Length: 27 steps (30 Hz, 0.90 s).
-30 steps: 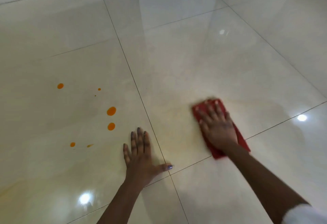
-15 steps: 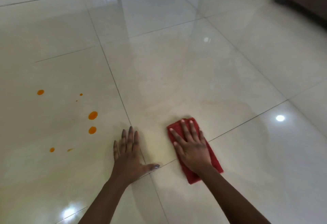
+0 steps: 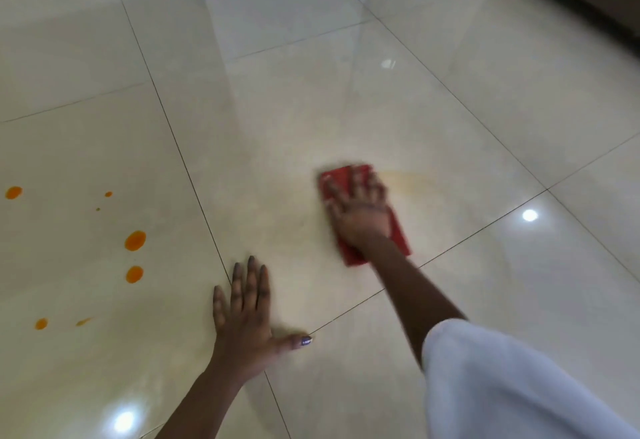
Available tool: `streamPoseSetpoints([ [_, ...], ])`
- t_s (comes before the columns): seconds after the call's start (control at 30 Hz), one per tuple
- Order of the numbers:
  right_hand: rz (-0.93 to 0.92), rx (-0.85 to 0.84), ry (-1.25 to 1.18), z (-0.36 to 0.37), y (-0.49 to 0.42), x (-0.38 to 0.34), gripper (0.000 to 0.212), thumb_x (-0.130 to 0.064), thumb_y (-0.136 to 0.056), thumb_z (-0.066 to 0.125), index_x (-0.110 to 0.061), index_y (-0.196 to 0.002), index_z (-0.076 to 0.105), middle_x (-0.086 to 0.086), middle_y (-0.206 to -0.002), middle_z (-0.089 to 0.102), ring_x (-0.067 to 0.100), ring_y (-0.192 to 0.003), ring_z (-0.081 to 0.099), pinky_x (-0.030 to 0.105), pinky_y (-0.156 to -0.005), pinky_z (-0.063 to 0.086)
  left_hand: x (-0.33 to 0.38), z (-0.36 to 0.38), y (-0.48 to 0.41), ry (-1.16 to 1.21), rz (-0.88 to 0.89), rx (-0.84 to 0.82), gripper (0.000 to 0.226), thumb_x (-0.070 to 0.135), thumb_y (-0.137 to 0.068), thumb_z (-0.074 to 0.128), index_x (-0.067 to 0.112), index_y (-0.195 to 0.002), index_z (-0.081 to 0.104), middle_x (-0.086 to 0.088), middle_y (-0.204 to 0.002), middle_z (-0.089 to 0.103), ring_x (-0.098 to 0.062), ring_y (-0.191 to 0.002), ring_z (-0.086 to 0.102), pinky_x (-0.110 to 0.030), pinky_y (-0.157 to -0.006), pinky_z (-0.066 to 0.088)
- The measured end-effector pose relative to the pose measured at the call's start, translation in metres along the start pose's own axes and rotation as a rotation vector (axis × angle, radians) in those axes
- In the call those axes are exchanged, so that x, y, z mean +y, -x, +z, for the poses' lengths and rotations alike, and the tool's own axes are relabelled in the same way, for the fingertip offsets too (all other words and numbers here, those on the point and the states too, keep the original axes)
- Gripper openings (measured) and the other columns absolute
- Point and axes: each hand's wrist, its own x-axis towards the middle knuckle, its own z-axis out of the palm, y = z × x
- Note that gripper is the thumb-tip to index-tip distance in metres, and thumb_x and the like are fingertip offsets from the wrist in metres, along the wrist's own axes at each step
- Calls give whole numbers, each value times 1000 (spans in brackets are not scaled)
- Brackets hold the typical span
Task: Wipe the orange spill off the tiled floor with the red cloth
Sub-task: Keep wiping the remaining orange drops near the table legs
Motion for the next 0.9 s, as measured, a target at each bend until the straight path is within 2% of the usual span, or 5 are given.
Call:
streamPoseSetpoints([
  [0.17,-357,34,21,35,111,-33,49,-53,-93,26,-52,-141,17,5,-158,10,37,-144,7,53,-115,6,1,-5,2,-11,-17,-29,131,98,-40,10,21,-137,-31,2,-146,-41,-18,-134,-41,-50,-112,-17],
  [0.27,-184,84,14,36,143,39,49,-56,-91,25,-53,-140,21,4,-157,18,36,-141,20,50,-114,16,2,-3,1,-16,-19,-22,132,99,-38,7,21,-137,-31,3,-147,-40,-18,-135,-39,-50,-112,-16],
  [0.47,195,75,-6,-1,52,91,50,-53,-95,21,-51,-143,8,4,-159,-1,32,-144,-3,49,-115,3,2,-4,0,-2,-4,-40,134,101,-32,-4,21,-136,-32,3,-146,-41,-17,-134,-41,-49,-110,-19],
  [0.67,-251,19,19,29,83,-12,49,-54,-92,19,-54,-141,12,1,-159,0,32,-145,-5,48,-115,-3,2,-10,0,-36,-13,-95,135,97,-35,7,18,-135,-37,3,-138,-51,-18,-127,-48,-52,-113,-13],
  [0.9,133,74,1,4,47,85,49,-50,-96,22,-51,-144,8,3,-159,-1,31,-145,-3,47,-116,3,0,-4,-1,17,8,-75,134,99,-38,12,19,-135,-36,6,-139,-51,-16,-128,-48,-51,-109,-19],
])
